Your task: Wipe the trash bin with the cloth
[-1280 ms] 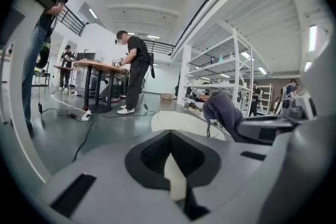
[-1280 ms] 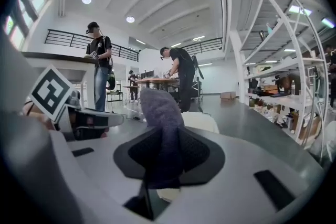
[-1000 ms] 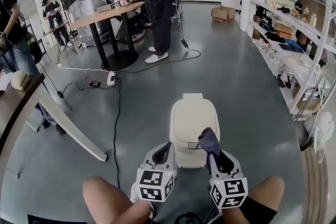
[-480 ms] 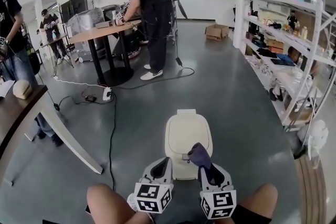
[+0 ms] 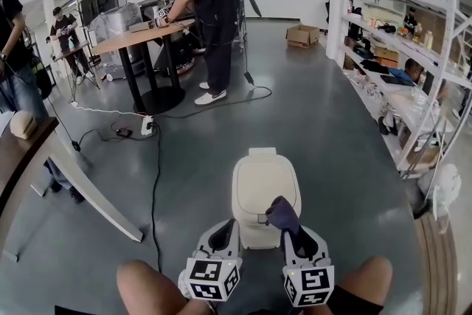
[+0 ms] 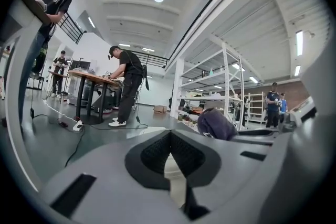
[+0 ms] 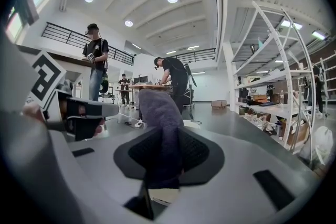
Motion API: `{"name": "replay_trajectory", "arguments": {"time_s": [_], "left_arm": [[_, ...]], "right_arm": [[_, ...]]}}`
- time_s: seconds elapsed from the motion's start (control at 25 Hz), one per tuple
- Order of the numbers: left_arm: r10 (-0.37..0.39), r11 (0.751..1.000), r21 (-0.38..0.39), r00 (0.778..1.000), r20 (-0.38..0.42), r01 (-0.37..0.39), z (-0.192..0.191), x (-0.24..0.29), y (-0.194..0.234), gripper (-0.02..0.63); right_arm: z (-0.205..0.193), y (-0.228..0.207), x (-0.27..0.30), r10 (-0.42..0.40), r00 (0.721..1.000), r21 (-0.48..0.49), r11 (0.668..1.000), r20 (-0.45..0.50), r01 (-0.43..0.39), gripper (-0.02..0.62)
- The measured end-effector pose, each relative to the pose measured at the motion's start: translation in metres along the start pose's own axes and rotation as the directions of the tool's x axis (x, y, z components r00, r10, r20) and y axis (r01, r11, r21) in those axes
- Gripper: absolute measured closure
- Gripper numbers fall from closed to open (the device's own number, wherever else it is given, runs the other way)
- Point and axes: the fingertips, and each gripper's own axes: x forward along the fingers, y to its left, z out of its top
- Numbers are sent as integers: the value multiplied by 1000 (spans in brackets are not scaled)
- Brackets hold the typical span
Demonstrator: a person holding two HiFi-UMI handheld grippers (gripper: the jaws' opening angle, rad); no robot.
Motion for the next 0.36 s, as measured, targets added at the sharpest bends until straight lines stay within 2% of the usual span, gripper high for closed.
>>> {"name": "replay_trajectory", "arguments": {"time_s": [0.36], "left_arm": [[-2,1000,-12,1000,15,2,-1,12,4,606]], "right_arm": [[-1,5,21,36,999,-7,999,3,-36,502]]}}
